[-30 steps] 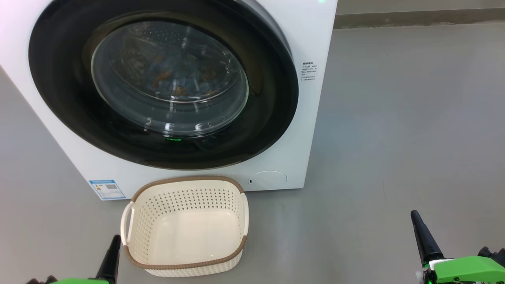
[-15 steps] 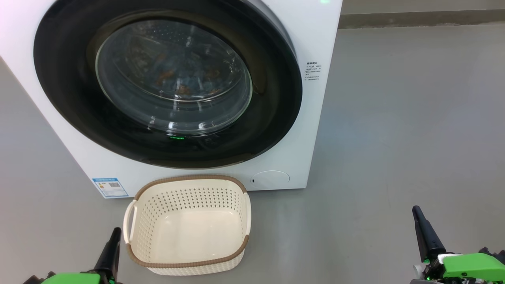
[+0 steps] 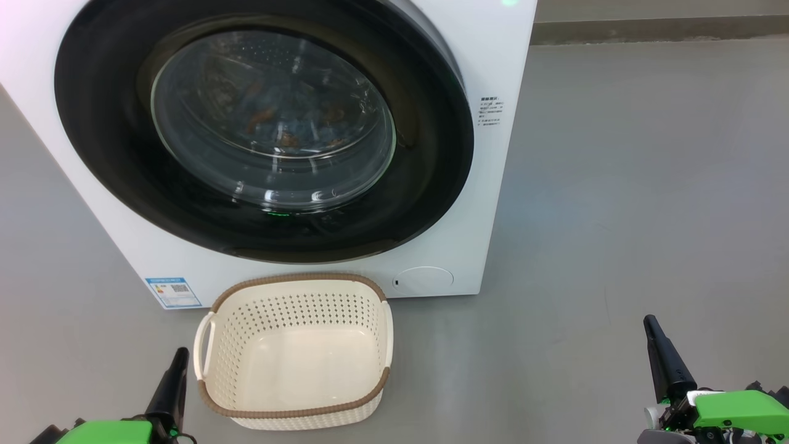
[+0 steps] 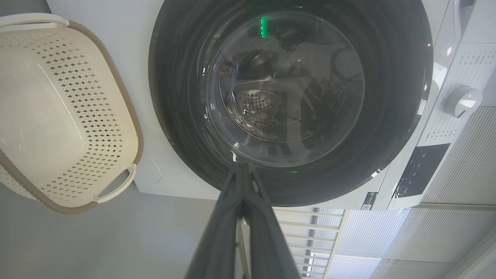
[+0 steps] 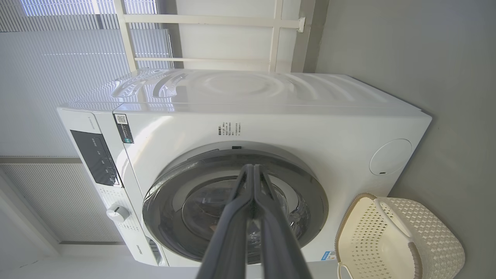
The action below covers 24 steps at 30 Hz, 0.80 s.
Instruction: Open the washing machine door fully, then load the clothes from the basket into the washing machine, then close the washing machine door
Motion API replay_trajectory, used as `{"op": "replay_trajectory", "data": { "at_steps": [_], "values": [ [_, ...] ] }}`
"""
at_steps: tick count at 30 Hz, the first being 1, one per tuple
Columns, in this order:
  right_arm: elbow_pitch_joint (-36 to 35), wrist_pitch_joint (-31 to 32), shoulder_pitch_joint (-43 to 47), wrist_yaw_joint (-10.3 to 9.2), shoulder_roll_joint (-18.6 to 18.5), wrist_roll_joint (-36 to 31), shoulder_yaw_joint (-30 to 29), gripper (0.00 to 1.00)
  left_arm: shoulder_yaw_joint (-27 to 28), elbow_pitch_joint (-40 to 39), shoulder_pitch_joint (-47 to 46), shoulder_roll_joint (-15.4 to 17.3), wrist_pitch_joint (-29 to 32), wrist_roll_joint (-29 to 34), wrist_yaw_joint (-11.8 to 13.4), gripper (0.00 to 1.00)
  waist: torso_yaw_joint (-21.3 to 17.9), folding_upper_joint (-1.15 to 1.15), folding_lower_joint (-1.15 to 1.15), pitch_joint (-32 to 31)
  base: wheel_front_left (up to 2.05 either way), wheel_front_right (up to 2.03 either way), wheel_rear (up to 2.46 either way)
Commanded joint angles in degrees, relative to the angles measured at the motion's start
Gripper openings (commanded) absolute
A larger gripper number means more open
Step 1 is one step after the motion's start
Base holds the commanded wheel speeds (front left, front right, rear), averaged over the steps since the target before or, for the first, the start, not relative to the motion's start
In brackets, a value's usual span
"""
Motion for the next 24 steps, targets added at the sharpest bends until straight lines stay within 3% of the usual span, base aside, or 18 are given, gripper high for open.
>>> {"op": "replay_trajectory", "data": {
  "at_steps": [1, 24],
  "values": [
    [-1.47, 0.39, -2.23, 0.09, -0.17, 0.3, 1.12, 0.0, 2.0, -1.13, -2.33, 1.27, 0.35, -0.48, -0.41, 0.0, 0.0, 0.0, 0.0, 0.0, 0.0, 0.0, 0.0],
    [-1.45, 0.68, -2.26, 0.09, 0.07, 0.0, 0.76, 0.0, 1.99, -1.13, -2.33, 1.27, 0.35, -0.48, -0.41, 0.0, 0.0, 0.0, 0.0, 0.0, 0.0, 0.0, 0.0]
  ]
}}
